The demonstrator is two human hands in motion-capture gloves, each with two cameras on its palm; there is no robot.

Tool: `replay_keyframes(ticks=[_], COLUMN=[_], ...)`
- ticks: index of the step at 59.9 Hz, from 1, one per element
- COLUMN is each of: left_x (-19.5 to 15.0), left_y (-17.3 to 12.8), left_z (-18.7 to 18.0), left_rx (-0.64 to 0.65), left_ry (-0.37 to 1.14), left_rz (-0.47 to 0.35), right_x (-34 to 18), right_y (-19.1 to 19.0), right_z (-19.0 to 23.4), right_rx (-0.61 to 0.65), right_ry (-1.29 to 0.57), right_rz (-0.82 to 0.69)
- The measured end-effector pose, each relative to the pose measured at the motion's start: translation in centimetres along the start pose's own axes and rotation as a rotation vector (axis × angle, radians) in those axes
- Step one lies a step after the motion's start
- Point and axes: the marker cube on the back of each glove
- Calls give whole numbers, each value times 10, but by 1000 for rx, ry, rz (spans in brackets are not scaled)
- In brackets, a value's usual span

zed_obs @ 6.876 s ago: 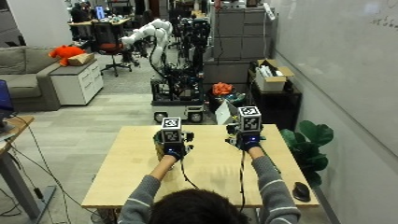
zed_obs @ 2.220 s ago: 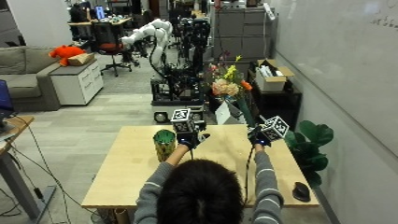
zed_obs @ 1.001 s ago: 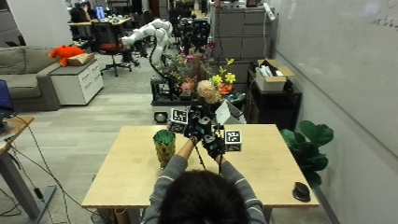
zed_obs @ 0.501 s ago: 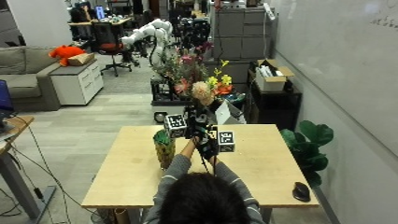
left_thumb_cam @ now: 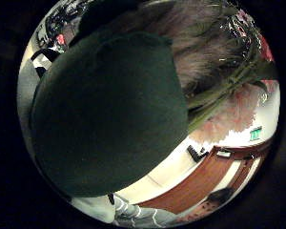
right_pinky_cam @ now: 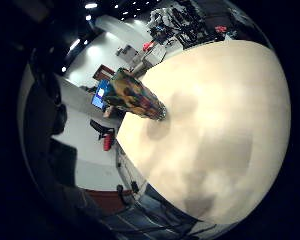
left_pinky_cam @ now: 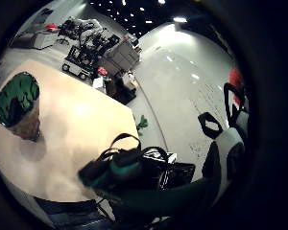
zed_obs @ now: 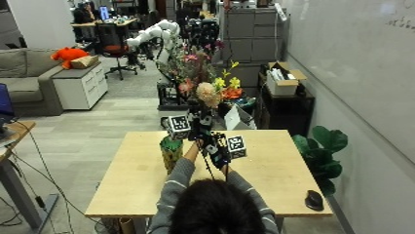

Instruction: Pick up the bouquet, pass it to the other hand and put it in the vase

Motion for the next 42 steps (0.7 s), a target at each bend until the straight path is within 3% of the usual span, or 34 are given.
replay_keyframes(ticks=[4,8,14,20,23,27,30,37,42], left_x=[4,9,24,37,45,55,60,65,55], left_y=[-12,-24,-44,-70,-81,-94,-102,-113,-124], left_z=[-10,-21,-40,-56,-63,-71,-76,-87,-91], left_rx=[18,34,67,106,114,120,124,140,150], left_ry=[-10,-20,-30,-33,-21,-15,-22,-51,-70], left_rz=[24,37,58,96,95,86,88,97,103], right_x=[13,-12,-17,20,23,47,36,15,21], right_y=[-5,13,16,5,2,-8,-5,-8,-14], right_z=[-12,-6,-11,-24,-26,-36,-32,-26,-26], right_rx=[23,-69,-89,-38,-37,21,-10,-57,-43], right_ry=[142,-91,-166,23,13,189,102,-92,-71], right_rz=[-84,-53,-52,45,66,109,157,93,66])
